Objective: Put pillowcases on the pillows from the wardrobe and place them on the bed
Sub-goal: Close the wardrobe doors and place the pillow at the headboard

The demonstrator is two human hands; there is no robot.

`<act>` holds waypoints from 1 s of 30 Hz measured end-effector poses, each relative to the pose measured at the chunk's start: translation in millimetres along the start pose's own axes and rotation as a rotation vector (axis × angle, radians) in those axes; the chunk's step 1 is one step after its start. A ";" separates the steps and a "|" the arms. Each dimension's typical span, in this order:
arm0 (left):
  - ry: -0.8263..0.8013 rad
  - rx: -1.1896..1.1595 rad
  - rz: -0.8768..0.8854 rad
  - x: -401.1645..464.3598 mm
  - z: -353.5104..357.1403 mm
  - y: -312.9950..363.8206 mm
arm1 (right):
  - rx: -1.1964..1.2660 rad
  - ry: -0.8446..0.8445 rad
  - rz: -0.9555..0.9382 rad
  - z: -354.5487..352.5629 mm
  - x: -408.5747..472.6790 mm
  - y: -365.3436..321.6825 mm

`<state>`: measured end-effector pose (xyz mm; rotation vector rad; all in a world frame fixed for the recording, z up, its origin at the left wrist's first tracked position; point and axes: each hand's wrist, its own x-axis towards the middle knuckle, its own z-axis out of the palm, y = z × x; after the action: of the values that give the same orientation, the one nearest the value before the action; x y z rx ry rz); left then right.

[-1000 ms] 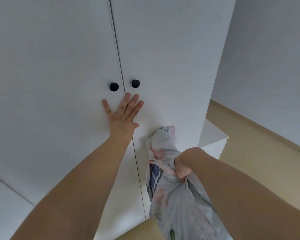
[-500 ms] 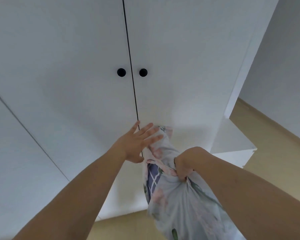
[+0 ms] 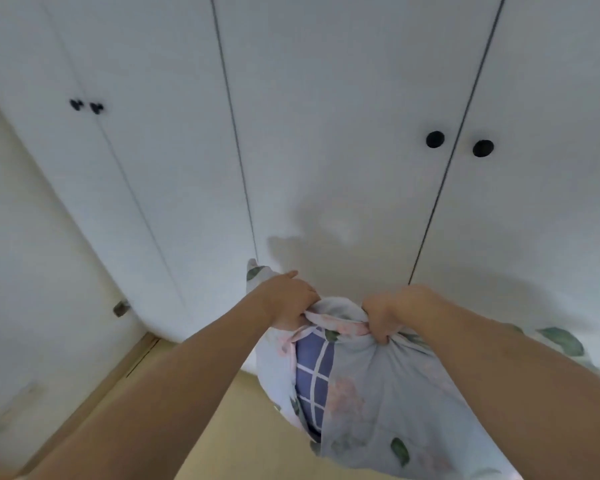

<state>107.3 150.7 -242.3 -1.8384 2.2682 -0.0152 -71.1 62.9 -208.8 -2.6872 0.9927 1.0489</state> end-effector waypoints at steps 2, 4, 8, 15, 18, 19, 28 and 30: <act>-0.008 -0.067 -0.164 -39.1 11.7 -20.0 | -0.055 0.001 -0.102 -16.0 17.9 -36.3; -0.017 -0.139 -0.324 -81.8 24.6 -40.6 | -0.066 0.045 -0.196 -32.5 36.8 -73.1; -0.052 -0.196 -0.589 -174.7 48.8 -83.0 | -0.052 0.176 -0.376 -68.6 63.9 -160.7; -0.058 -0.182 -0.990 -334.0 74.3 -129.6 | -0.150 0.222 -0.661 -111.5 87.6 -335.8; -0.064 -0.121 -1.143 -394.5 87.1 -134.0 | -0.215 0.235 -0.791 -117.8 87.8 -406.5; -0.070 -0.106 -1.194 -413.7 91.2 -133.4 | -0.237 0.239 -0.819 -119.1 85.8 -428.8; -0.124 -0.076 -1.597 -557.8 121.4 -97.0 | -0.429 0.329 -1.128 -110.4 50.2 -599.4; -0.107 -0.079 -1.680 -583.6 122.2 -88.8 | -0.438 0.351 -1.202 -107.3 44.7 -630.3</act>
<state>326.9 712.0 -252.5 -2.9681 0.1291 -0.0869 395.5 500.7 -245.9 -2.9611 -0.9361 0.5286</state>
